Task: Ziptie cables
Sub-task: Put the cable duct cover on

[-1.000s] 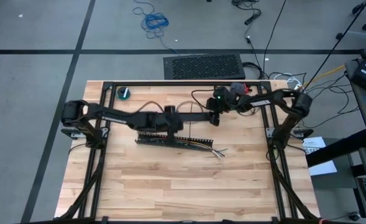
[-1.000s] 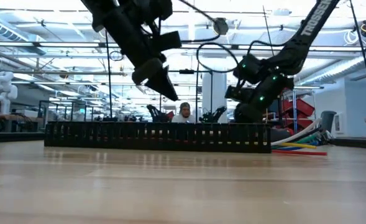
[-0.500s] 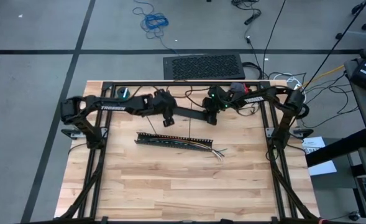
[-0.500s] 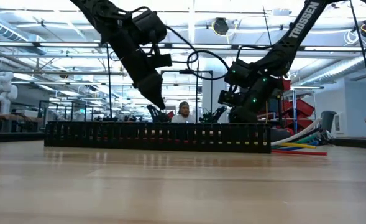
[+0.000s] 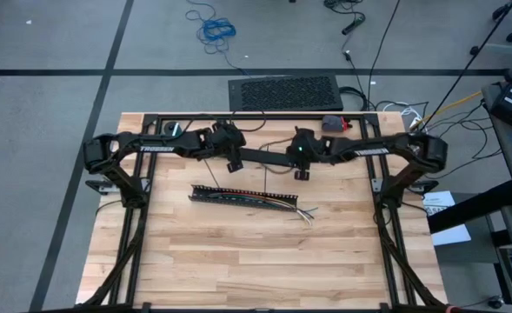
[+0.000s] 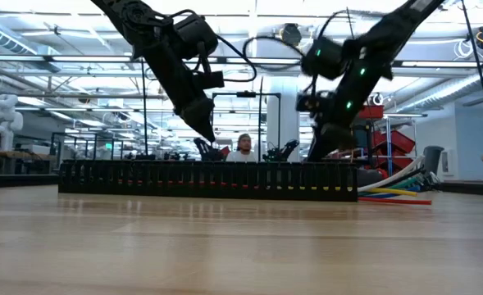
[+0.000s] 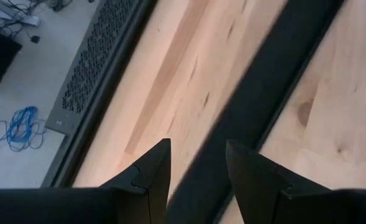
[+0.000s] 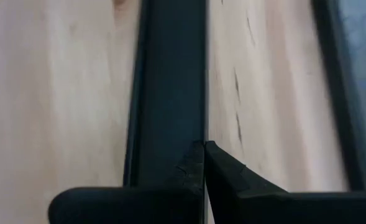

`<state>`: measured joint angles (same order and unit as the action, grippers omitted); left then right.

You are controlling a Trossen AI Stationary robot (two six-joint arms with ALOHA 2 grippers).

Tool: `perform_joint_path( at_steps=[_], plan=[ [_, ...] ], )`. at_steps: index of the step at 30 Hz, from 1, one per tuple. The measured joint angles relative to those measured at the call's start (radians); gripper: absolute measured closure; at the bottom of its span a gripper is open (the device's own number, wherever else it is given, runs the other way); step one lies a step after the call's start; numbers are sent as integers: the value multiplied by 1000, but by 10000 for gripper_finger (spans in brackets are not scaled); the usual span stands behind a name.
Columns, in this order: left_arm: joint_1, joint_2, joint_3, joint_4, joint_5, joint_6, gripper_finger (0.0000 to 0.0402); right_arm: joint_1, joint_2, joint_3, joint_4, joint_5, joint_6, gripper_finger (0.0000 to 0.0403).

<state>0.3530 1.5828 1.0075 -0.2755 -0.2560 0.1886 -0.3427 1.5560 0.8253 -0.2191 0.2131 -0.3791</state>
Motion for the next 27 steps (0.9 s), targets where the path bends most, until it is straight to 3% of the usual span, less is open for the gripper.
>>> perform_joint_path(
  at_steps=[4, 9, 21, 24, 27],
  plan=[
    [4, -1, 0, 13, 7, 9, 249, 107, -87, 0, -56, 169, 22, 402],
    [29, -1, 0, 8, 129, 66, 246, 228, -161, 0, -142, 358, 70, 402],
    [53, 160, 1, 150, 222, 220, 146, 366, -208, 1, -151, 463, 105, 402],
    [52, 196, 1, 153, 222, 248, 142, 373, -208, 1, -153, 465, 105, 402],
    [53, 217, 1, 159, 218, 255, 167, 372, -208, 1, -153, 467, 105, 402]
  ],
)
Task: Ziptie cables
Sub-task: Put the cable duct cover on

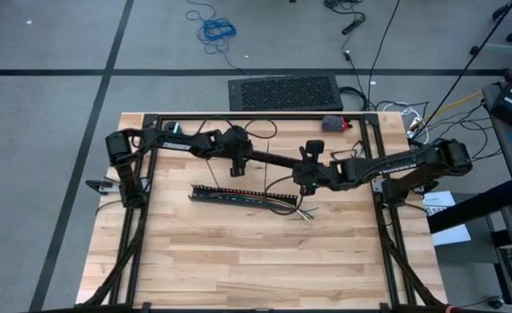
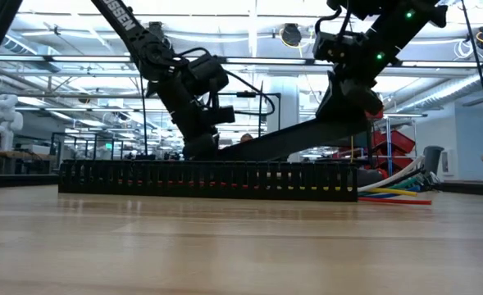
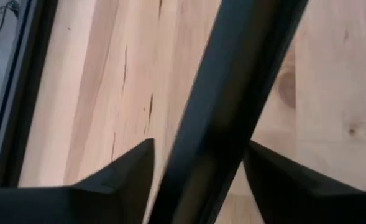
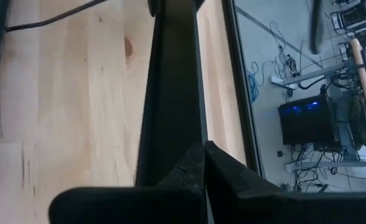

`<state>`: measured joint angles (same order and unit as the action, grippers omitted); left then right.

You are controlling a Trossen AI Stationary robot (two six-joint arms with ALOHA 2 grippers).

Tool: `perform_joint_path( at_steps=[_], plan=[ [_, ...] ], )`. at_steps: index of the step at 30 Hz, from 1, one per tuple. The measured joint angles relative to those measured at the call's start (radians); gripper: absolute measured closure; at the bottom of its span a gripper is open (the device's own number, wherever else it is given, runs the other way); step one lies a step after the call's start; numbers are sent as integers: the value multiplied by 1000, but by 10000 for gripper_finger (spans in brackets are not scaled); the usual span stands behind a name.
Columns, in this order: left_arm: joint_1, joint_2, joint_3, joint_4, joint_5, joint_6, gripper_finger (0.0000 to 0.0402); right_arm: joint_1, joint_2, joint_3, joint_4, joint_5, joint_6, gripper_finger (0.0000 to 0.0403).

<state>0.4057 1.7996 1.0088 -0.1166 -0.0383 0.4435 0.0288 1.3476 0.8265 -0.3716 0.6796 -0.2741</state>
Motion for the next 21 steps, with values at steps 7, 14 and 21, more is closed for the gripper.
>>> perform_joint_path(
  at_steps=[7, 14, 21],
  plan=[
    [-3, 1, 0, 5, -12, -17, 327, 0, 0, 0, 0, 2, 0, 402],
    [-52, 0, 7, 0, -73, -15, 392, -1, -1, 1, -37, 1, 47, 403],
    [-192, 0, 23, 20, -448, 160, 396, 17, -50, 1, -44, -30, 153, 400]
  ],
)
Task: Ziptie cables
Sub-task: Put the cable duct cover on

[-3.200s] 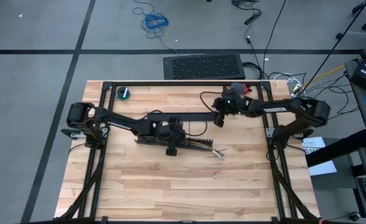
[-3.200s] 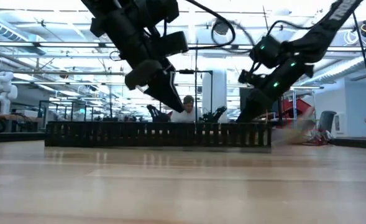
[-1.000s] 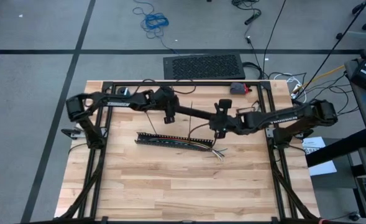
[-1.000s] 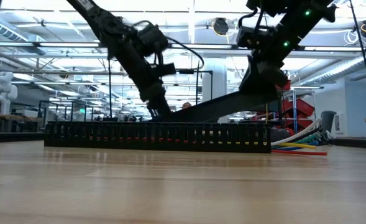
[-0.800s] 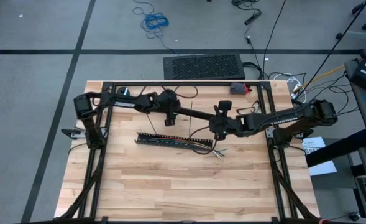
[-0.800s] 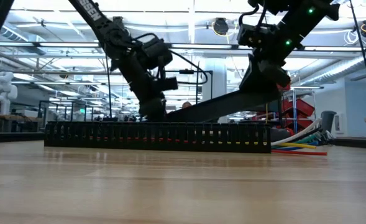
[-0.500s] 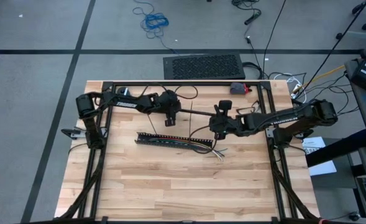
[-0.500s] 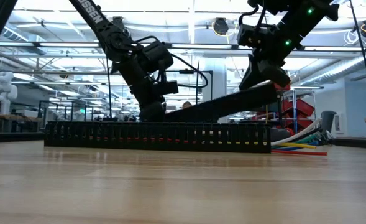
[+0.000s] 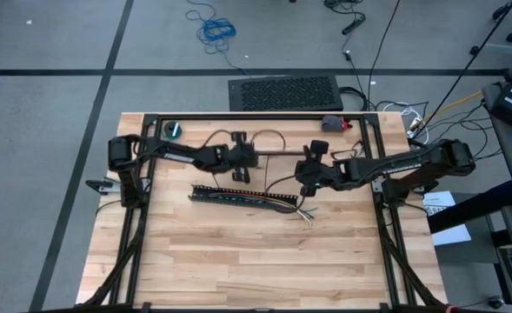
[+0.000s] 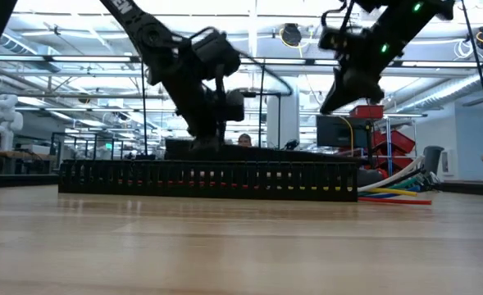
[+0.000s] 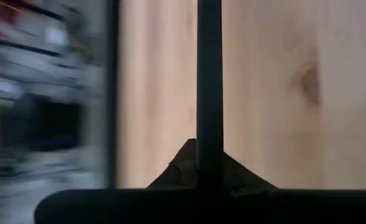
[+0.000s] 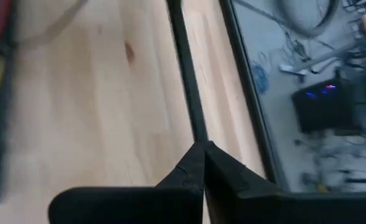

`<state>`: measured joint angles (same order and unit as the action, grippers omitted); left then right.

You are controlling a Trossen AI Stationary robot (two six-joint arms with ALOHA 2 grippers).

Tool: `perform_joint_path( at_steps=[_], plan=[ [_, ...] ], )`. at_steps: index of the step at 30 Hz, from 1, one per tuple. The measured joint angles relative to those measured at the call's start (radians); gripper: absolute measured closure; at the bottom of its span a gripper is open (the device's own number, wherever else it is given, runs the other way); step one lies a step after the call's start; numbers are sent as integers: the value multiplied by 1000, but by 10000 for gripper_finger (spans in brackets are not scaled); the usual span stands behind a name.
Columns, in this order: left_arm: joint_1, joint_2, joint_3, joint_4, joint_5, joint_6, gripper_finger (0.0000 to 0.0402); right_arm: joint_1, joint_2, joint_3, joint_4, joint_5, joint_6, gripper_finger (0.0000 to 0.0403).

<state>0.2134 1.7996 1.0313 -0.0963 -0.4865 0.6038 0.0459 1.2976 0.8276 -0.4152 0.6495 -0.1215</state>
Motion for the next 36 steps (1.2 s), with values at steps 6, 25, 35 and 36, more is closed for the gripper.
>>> perform_joint_path(
  at_steps=[6, 25, 35, 36],
  plan=[
    [-134, 0, -9, 234, -321, 393, 396, -45, -204, 0, -9, -265, 108, 359],
    [-280, -2, -9, 612, -290, 972, 396, -249, -176, 1, 56, -712, 134, 107],
    [-280, -2, -10, 611, -311, 973, 396, -256, -41, 20, 150, -734, 210, 99],
    [-280, -2, -9, 611, -311, 973, 396, -256, -29, 25, 151, -744, 209, 99]
  ],
)
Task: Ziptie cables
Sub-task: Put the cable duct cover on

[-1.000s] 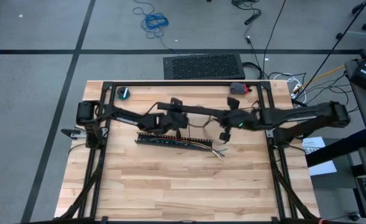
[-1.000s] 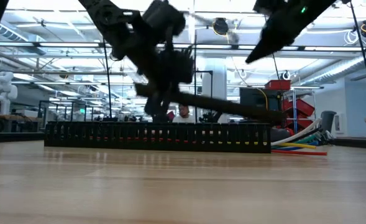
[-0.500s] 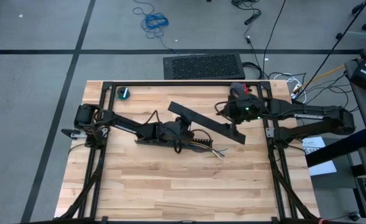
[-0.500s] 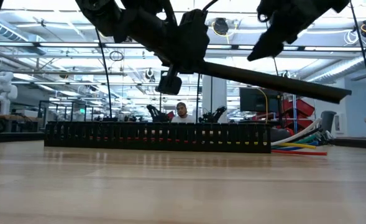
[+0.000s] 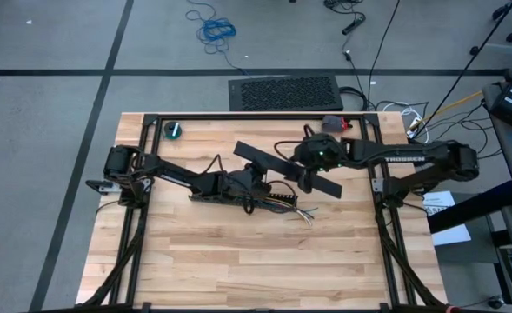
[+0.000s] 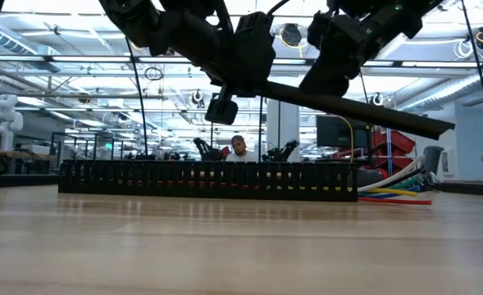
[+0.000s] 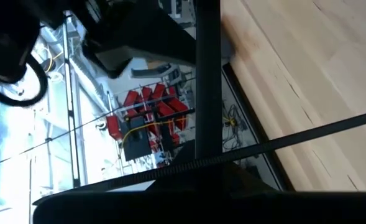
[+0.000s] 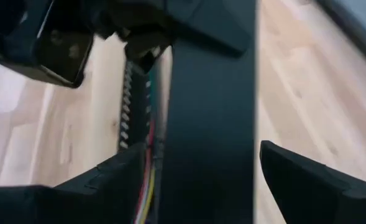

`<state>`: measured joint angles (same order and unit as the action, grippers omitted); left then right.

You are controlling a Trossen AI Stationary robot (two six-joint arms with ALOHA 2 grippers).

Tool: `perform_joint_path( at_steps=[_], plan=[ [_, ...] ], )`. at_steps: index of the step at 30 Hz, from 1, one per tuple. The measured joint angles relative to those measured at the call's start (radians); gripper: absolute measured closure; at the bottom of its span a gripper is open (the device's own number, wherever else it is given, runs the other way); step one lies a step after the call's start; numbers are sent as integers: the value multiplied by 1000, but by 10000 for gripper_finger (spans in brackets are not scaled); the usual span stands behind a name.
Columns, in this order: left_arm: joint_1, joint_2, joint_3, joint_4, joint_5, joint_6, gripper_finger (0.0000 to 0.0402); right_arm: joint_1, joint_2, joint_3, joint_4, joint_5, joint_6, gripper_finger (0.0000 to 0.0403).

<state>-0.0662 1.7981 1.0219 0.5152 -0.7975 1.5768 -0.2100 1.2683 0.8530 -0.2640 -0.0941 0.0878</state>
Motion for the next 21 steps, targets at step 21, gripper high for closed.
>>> perform_joint_path(
  at_steps=[21],
  plan=[
    [13, 2, -1, 4, 3, -88, 395, -67, 62, 1, -9, -64, -43, 191]
  ],
)
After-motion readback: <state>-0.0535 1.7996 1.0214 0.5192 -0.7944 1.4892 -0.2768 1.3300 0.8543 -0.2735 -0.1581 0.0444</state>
